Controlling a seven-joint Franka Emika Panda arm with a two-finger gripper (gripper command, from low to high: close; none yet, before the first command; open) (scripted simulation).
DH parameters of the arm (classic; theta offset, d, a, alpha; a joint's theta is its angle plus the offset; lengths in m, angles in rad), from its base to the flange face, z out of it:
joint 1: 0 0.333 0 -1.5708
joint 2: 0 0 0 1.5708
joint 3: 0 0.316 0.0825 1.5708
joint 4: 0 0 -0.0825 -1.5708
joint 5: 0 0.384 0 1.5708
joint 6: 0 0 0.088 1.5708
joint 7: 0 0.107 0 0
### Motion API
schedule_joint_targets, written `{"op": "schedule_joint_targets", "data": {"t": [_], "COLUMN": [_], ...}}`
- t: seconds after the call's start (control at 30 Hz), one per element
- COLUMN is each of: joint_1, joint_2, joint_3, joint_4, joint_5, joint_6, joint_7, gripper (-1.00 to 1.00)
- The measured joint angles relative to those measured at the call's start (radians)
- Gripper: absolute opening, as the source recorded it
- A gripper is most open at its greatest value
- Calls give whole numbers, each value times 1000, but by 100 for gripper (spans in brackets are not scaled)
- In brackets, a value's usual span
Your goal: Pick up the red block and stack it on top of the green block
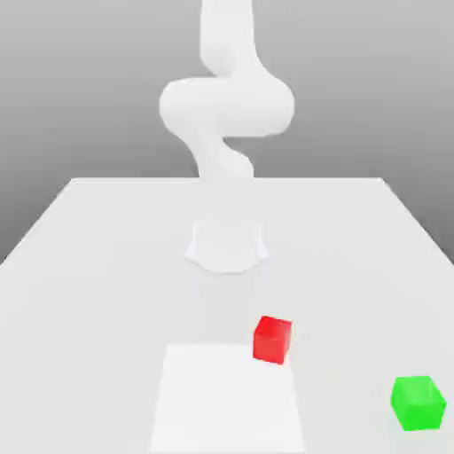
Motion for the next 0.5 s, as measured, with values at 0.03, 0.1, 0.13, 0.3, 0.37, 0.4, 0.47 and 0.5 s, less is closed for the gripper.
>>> {"op": "schedule_joint_targets", "data": {"t": [0.03,0.1,0.13,0.3,0.37,0.4,0.47,0.5], "joint_1": [15,42,55,114,138,151,174,185], "joint_2": [30,85,112,246,299,326,378,404], "joint_3": [0,-3,-6,-27,-39,-46,-60,-65], "joint_4": [-28,-81,-107,-235,-286,-312,-363,-389], "joint_5": [-11,-29,-37,-68,-75,-79,-82,-81], "joint_6": [23,65,86,188,229,250,292,312], "joint_7": [-35,-103,-137,-311,-384,-421,-498,-538], "gripper": [0,0,0,0,0,0,0,0]}}
